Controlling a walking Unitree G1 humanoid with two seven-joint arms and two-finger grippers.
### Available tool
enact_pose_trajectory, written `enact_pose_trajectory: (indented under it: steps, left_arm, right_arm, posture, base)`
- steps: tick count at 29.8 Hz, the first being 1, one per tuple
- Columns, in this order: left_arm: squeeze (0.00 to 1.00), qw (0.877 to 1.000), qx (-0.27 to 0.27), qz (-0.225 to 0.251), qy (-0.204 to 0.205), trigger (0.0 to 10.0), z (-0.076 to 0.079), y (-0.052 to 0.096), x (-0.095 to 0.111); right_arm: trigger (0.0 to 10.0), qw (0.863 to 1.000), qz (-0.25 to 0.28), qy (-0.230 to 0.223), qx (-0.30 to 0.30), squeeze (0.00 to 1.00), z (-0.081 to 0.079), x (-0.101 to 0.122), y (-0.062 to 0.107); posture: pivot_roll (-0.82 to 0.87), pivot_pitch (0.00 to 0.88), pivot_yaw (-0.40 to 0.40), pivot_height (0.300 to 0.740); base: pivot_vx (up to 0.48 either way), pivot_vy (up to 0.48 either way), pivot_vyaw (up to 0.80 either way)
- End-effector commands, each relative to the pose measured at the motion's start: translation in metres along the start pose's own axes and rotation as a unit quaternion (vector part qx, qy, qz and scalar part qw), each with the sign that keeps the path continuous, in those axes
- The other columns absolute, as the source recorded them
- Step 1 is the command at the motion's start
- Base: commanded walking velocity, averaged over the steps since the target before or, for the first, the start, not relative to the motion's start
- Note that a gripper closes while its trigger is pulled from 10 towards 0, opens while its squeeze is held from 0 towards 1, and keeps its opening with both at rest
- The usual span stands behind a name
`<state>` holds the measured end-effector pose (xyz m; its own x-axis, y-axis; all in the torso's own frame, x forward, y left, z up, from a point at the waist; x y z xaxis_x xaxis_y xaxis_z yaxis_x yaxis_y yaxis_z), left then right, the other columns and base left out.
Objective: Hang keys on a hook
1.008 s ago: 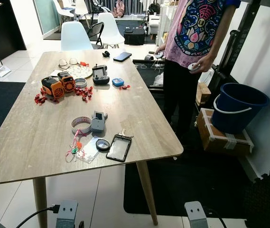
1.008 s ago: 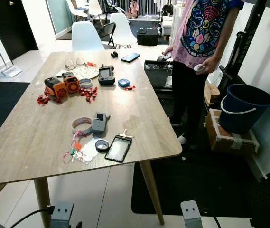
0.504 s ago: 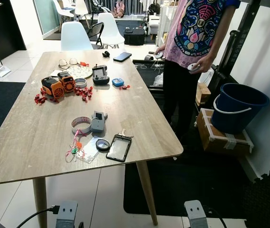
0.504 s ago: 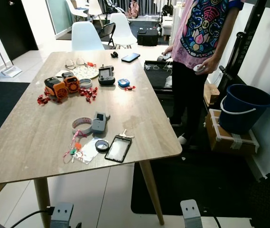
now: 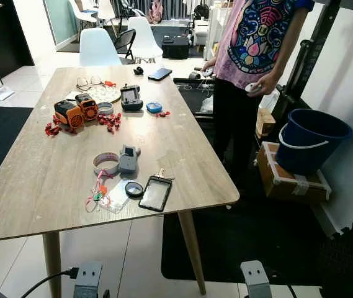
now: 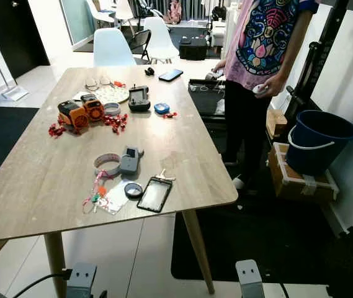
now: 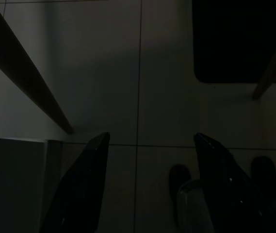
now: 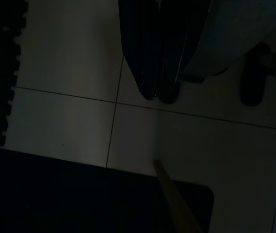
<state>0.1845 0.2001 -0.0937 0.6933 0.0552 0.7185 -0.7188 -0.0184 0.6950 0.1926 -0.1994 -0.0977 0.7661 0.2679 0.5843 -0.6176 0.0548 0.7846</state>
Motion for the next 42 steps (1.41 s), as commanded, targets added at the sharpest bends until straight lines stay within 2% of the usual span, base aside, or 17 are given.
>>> enact_pose_trajectory:
  steps: [1, 15, 42]
  left_arm:
    - [0.00, 1.000, -0.002, -0.005, -0.001, 10.0, 0.0025, -0.0002, -0.0017]
    - [0.00, 1.000, -0.003, -0.003, -0.002, 10.0, -0.0004, 0.0040, -0.0076]
    - [0.00, 1.000, -0.002, -0.011, -0.002, 10.0, -0.0018, 0.0025, -0.0064]
  right_arm:
    - [10.0, 1.000, 0.001, 0.006, 0.001, 0.00, 0.0015, 0.0010, -0.0002]
    - [10.0, 1.000, -0.004, 0.006, 0.001, 0.00, 0.0010, -0.0012, 0.0002]
    - [10.0, 1.000, -0.003, 0.016, 0.002, 0.00, 0.0004, -0.0015, 0.0003]
  posture:
    - [0.02, 0.000, -0.015, 0.740]
    - [0.02, 0.000, -0.014, 0.740]
    - [0.01, 0.000, -0.018, 0.740]
  base:
    - [0.000, 0.000, 0.00]
    - [0.000, 0.000, 0.00]
    - [0.000, 0.000, 0.00]
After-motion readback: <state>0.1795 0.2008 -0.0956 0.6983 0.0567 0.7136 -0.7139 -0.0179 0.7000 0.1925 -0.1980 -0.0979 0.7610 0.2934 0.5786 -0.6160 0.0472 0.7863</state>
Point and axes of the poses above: a point about 5 cm out from each wrist's last joint towards the gripper, its own y axis pointing back from the gripper into the wrist, its own x axis along the axis of the wrist's last joint, z = x × y, the point moved 2 cm from there along -y, pointing out of the wrist towards the gripper, and after that the axes turned 7 degrees about y, right-handed, at the moved point
